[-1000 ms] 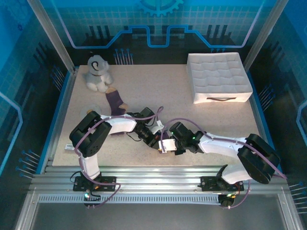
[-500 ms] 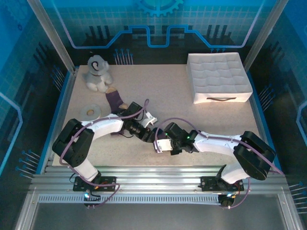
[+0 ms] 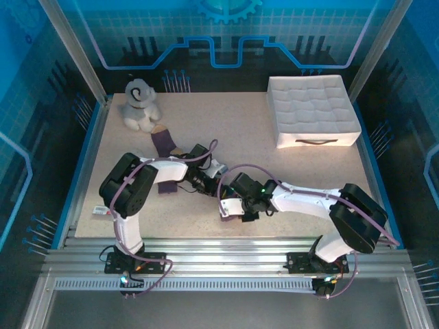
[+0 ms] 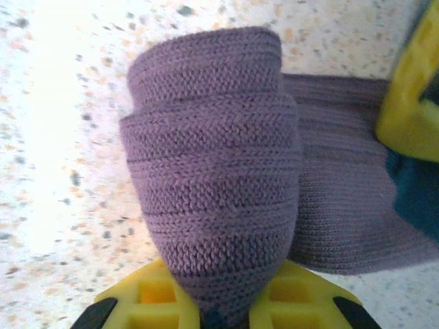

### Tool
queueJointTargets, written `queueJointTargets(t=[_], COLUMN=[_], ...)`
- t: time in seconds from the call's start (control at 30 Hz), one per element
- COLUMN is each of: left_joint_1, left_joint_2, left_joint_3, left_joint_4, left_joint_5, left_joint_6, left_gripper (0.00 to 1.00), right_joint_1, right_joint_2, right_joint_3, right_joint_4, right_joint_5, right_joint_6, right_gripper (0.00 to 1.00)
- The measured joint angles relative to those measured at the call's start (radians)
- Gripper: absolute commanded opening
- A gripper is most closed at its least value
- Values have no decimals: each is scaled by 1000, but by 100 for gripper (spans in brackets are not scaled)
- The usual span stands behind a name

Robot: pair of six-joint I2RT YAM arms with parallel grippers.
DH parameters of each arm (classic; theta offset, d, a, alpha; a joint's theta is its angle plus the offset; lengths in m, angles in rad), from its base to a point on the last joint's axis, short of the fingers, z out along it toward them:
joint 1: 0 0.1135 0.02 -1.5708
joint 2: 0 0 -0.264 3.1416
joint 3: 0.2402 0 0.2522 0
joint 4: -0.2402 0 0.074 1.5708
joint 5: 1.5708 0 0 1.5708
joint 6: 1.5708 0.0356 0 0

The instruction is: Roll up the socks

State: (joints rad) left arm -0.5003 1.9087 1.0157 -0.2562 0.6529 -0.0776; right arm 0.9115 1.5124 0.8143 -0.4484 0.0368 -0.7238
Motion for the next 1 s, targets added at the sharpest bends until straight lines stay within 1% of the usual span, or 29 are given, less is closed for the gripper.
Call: queueJointTargets(t=[0.2,0.4,0.57,0.7,0.87,1.0], left_joint_1=[0,0,6,34,84,106], left_joint_2=[63,68,65,58,45,-10], left_joint_3=[72,77,63,42,39,16], left_joint_4=[8,9,45,73,84,94], left_joint_5=[27,33,37,49,43,40], left_joint_6=[-8,-20,-44,-63,-63,-62], left_gripper=[3,3,6,7,13,15], right_joint_1=[0,-13,-51,-82,-112,-155], right_joint_2=[51,165,251,297,351,399], right_joint_3=[74,215,295,325,352,383], right_joint_4=[-98,-216,-280,-310,-345,-384], right_joint_5=[-76,-153,-243,-323,-425,-496], right_joint_6=[18,91,162,212,263,293], right_gripper=[0,0,0,0,0,0])
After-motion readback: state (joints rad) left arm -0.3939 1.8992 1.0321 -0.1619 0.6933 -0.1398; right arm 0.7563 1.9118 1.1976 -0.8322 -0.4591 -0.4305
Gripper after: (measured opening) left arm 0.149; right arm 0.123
